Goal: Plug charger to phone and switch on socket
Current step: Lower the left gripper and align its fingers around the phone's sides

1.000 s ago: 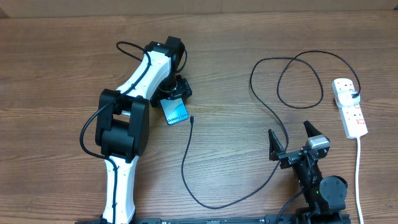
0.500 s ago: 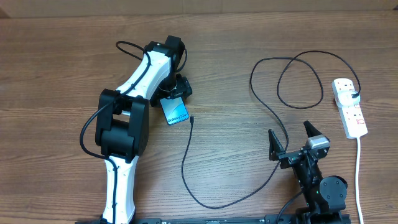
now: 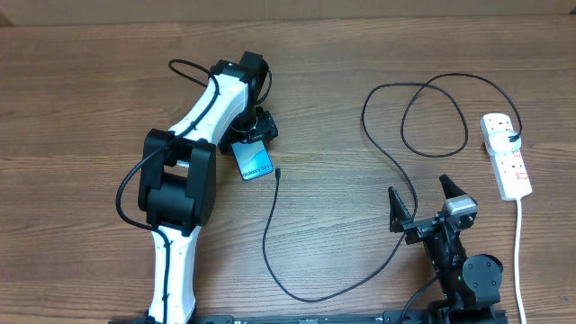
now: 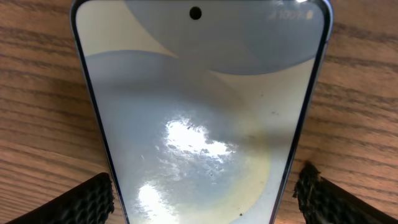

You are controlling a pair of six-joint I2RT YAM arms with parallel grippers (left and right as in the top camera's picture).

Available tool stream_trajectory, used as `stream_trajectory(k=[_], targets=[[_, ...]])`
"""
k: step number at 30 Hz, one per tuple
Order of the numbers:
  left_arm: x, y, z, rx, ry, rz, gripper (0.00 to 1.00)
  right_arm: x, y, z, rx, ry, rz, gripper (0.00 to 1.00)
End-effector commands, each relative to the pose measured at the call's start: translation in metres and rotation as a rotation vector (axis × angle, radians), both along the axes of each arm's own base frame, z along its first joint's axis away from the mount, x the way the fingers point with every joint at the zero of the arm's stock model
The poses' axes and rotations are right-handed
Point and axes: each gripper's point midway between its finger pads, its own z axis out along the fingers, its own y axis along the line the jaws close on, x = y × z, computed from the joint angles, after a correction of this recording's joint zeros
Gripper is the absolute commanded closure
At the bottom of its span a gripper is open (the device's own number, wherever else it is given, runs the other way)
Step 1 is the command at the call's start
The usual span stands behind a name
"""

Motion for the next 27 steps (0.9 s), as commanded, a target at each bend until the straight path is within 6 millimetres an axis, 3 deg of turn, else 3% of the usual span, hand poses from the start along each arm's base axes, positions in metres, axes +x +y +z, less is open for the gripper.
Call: stream_trajectory(k=[1, 13, 27], targets=[[-0.020, 0.014, -0.023, 0.079, 0.065, -0.008, 0.10, 0.001, -0.001, -0.004, -0.002, 0.005, -0.005, 0.00], [-0.021, 0.018, -0.030, 0.080, 0.065, -0.003, 0.11, 0.001, -0.001, -0.004, -0.002, 0.005, -0.005, 0.00], [-0.022, 0.031, -0.030, 0.076, 0.083, -0.020, 0.04, 0.001, -0.001, -0.004, -0.002, 0.005, -0.005, 0.00]])
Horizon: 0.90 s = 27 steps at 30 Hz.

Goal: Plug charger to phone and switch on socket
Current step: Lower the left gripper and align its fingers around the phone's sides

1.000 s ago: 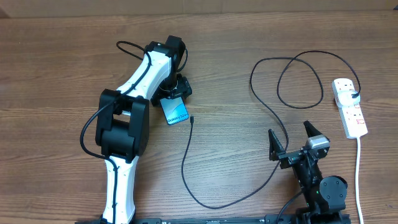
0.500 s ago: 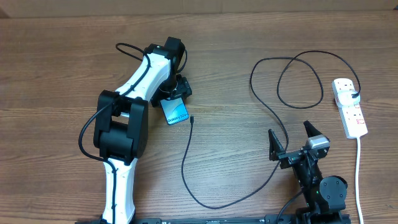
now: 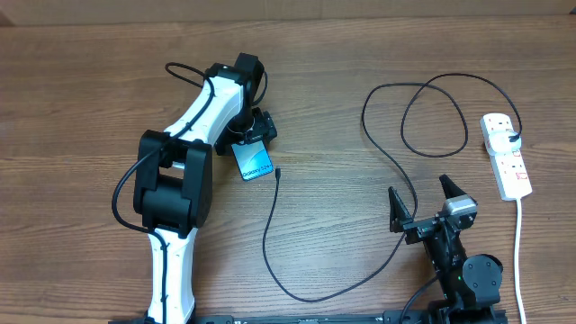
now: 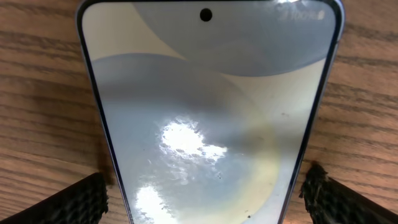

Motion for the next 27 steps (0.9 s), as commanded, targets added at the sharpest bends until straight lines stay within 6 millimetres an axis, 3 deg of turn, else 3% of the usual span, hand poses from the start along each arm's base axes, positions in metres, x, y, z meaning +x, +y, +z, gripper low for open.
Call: stream_trajectory(k=[1, 7, 27], targets=[[-0.023, 0.025, -0.029, 0.103, 0.098, -0.014, 0.04, 0.001, -0.001, -0.004, -0.002, 0.005, -0.005, 0.00], [-0.030, 0.028, -0.034, 0.118, 0.116, -0.019, 0.00, 0.001, -0.001, -0.004, -0.002, 0.005, -0.005, 0.00], [-0.042, 0.032, -0.040, 0.127, 0.153, -0.042, 0.00, 0.001, -0.001, -0.004, -0.002, 0.005, -0.005, 0.00]])
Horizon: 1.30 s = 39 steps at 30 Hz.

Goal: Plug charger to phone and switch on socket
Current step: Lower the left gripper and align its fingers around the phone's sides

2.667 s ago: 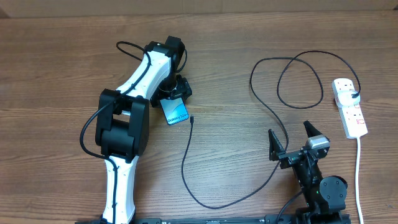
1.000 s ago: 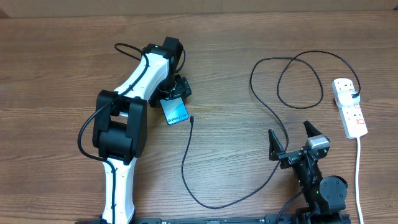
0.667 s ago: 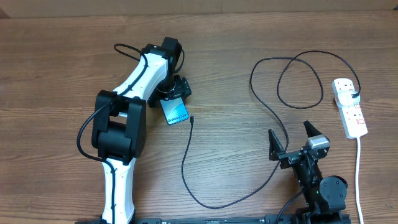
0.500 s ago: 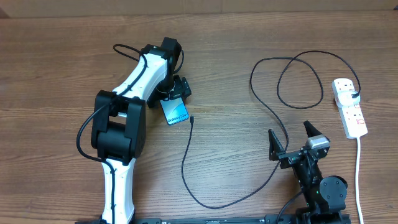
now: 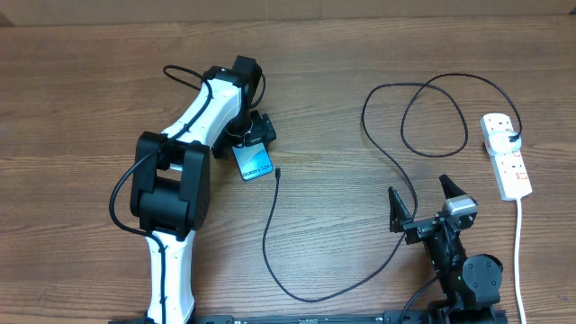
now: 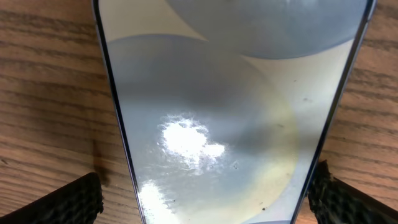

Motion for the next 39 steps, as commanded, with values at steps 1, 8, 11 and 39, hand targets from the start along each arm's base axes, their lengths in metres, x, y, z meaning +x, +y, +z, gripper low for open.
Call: stream_trajectory(k=[1, 8, 11, 39], targets=[[-0.034, 0.029, -0.039, 0.123, 0.143, -0.037, 0.00, 0.001, -0.001, -0.004, -0.002, 0.005, -0.005, 0.00], [-0.039, 0.030, -0.040, 0.127, 0.161, -0.037, 0.00, 0.001, -0.001, -0.004, -0.002, 0.005, -0.005, 0.00], [-0.042, 0.031, -0.040, 0.129, 0.171, -0.038, 0.00, 0.001, -0.001, -0.004, -0.002, 0.005, -0.005, 0.00], [-0.023, 0.030, -0.044, 0.128, 0.094, -0.042, 0.26, 0.001, -0.001, -0.004, -0.002, 0.005, -0.005, 0.00]])
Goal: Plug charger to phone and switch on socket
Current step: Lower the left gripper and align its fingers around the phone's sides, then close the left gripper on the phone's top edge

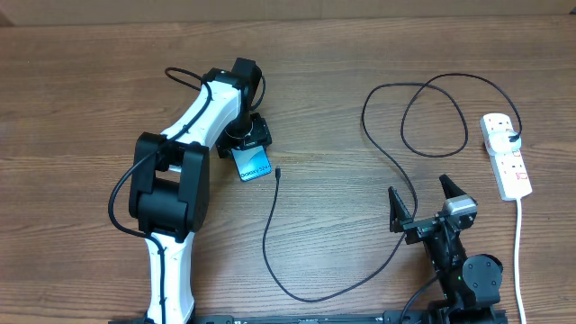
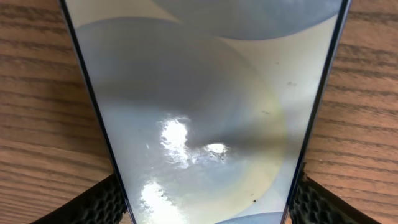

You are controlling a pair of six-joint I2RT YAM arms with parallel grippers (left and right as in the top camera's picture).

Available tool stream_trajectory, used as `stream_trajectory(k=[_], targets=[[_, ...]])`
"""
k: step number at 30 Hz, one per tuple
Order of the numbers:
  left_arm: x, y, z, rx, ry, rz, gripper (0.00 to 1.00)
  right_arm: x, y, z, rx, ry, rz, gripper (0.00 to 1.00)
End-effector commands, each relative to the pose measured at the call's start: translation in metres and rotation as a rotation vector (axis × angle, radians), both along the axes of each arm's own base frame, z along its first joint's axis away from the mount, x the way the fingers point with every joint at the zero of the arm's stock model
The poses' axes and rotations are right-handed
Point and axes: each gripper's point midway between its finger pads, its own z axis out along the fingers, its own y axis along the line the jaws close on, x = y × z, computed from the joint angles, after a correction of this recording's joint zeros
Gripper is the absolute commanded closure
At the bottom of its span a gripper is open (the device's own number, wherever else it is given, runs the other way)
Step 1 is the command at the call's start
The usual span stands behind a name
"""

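Observation:
The phone (image 1: 254, 163) lies screen up on the wooden table left of centre, and its lit screen (image 2: 199, 93) fills the left wrist view. My left gripper (image 2: 205, 202) is down over its far end, shut on the phone, with a black pad (image 2: 106, 202) against each long edge. The black charger cable (image 1: 387, 153) loops across the table from the white socket strip (image 1: 506, 155) at the right edge. Its free plug (image 1: 278, 171) rests just right of the phone. My right gripper (image 1: 420, 200) stands open near the front, right of centre, holding nothing.
The cable's long loop (image 1: 297, 286) sweeps between the two arms toward the front edge. A white lead (image 1: 519, 243) runs from the strip to the front right. The left arm (image 1: 193, 126) reaches diagonally over the table's left half.
My left gripper's pads, which stood a little clear of the phone's edges, now press against them. The phone fills more of the left wrist view. The right arm has not moved.
My left gripper was open over the phone, its pads wide of the edges and the screen's camera hole in sight. At the following moments it sat further along the phone, still open. Now it is shut on the phone. Cable, strip and right arm stayed put.

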Motion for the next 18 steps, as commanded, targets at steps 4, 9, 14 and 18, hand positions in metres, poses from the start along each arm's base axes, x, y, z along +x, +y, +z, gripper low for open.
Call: stream_trajectory(k=[4, 9, 14, 18], targets=[[-0.020, 0.036, -0.042, 0.153, 0.095, 0.006, 0.21, 0.001, -0.001, -0.004, -0.001, 0.005, -0.005, 0.00], [-0.015, 0.045, -0.043, 0.149, 0.083, 0.049, 0.12, 0.001, -0.001, -0.004, -0.001, 0.005, -0.005, 0.00], [-0.009, 0.048, -0.044, 0.131, 0.065, 0.058, 0.11, 0.001, -0.001, -0.004, -0.001, 0.005, -0.005, 0.00], [-0.005, 0.044, -0.045, 0.110, 0.053, 0.023, 0.06, 0.001, -0.001, -0.004, -0.001, 0.005, -0.005, 0.00]])
